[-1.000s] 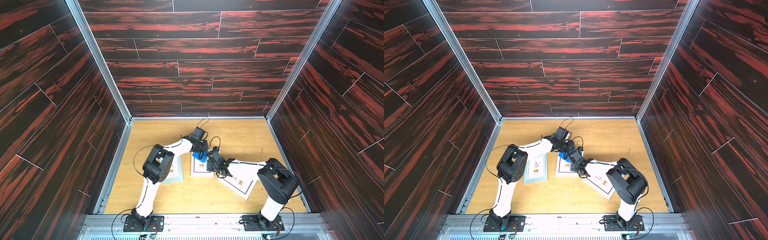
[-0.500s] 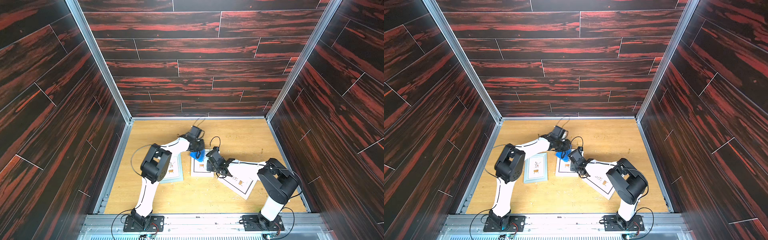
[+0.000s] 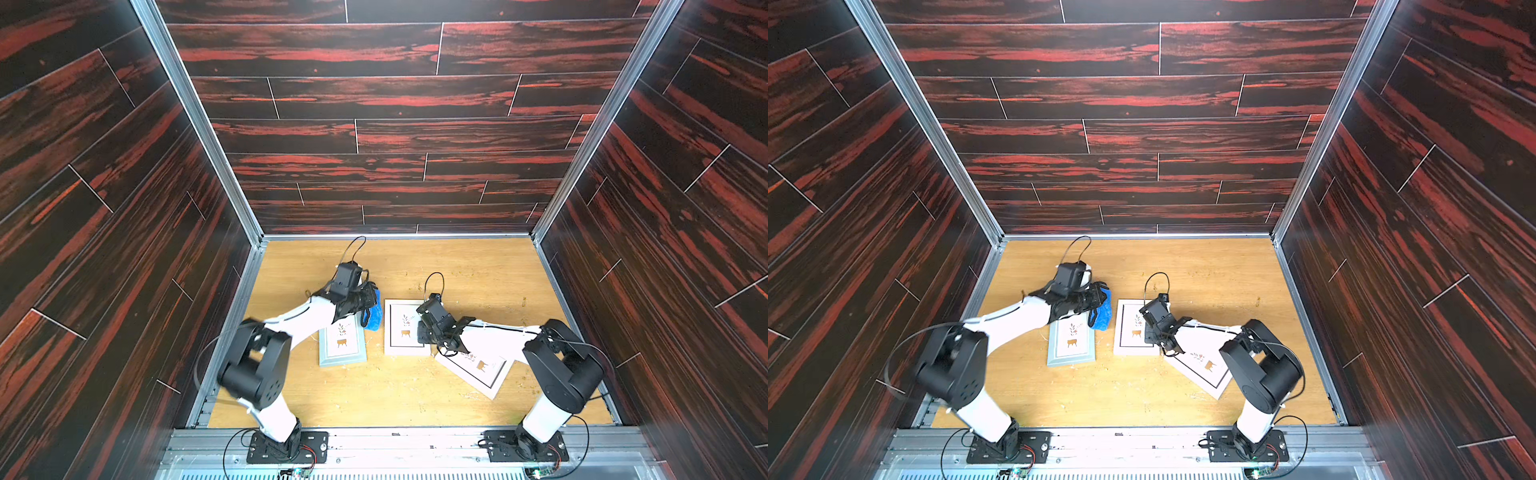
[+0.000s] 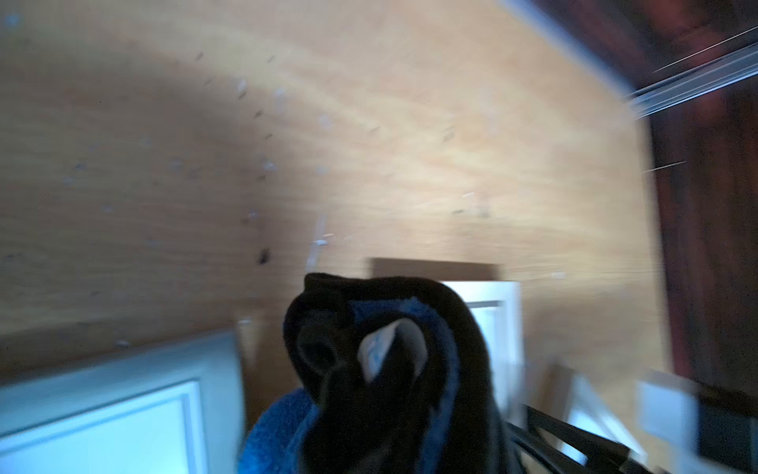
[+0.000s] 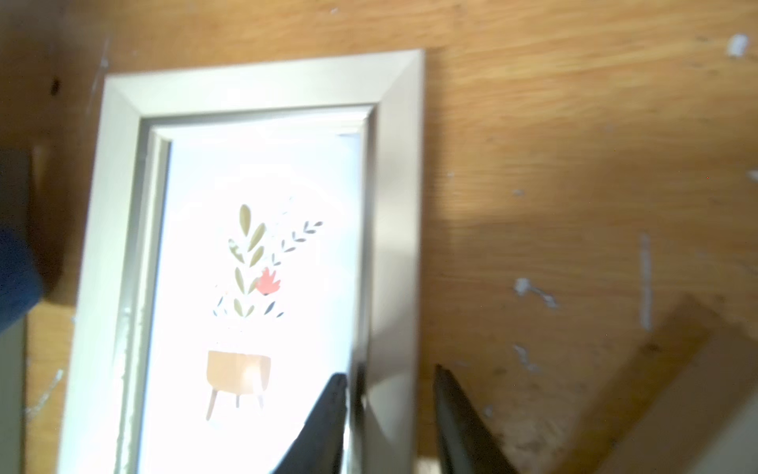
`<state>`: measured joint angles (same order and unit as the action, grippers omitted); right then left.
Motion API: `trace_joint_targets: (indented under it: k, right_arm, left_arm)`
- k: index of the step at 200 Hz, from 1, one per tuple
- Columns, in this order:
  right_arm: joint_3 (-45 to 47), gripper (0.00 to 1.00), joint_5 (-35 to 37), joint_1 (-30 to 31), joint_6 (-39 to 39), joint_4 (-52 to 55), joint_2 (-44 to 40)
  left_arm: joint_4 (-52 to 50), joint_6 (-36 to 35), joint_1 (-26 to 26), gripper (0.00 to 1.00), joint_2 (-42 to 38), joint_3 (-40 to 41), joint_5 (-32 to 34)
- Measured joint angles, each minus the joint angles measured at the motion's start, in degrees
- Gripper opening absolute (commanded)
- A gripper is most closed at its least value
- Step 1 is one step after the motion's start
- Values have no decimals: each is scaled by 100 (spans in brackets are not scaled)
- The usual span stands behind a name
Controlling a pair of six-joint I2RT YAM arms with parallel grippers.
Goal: Wipe the picture frame with a cloth
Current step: Wipe the dirt from the picture frame, then adjust the cleaning item.
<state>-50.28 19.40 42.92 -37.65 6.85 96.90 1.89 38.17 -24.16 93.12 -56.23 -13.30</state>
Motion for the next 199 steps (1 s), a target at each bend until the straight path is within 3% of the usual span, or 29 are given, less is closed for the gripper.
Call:
trace_joint_targets:
  k: [54,116,152,199]
  right_arm:
    - [103,64,-304,-190,243,37,-1036]
    - [905,70,-2031,-190,522,-1279,-2581]
    - [1211,71,-2970,-177,531,-2181,-2638]
    - [1185,69,-3528,-151,529,-2817,-2308]
  left_arm:
    - [2162,636,-170,0,-387,1335,-590]
    - [5355,1954,-162,0,-439,2291,-1075]
    - [6664,2562,-232,0,-168,2354,-1244]
    - [6999,2743,-614,0,-109,2354,-1335]
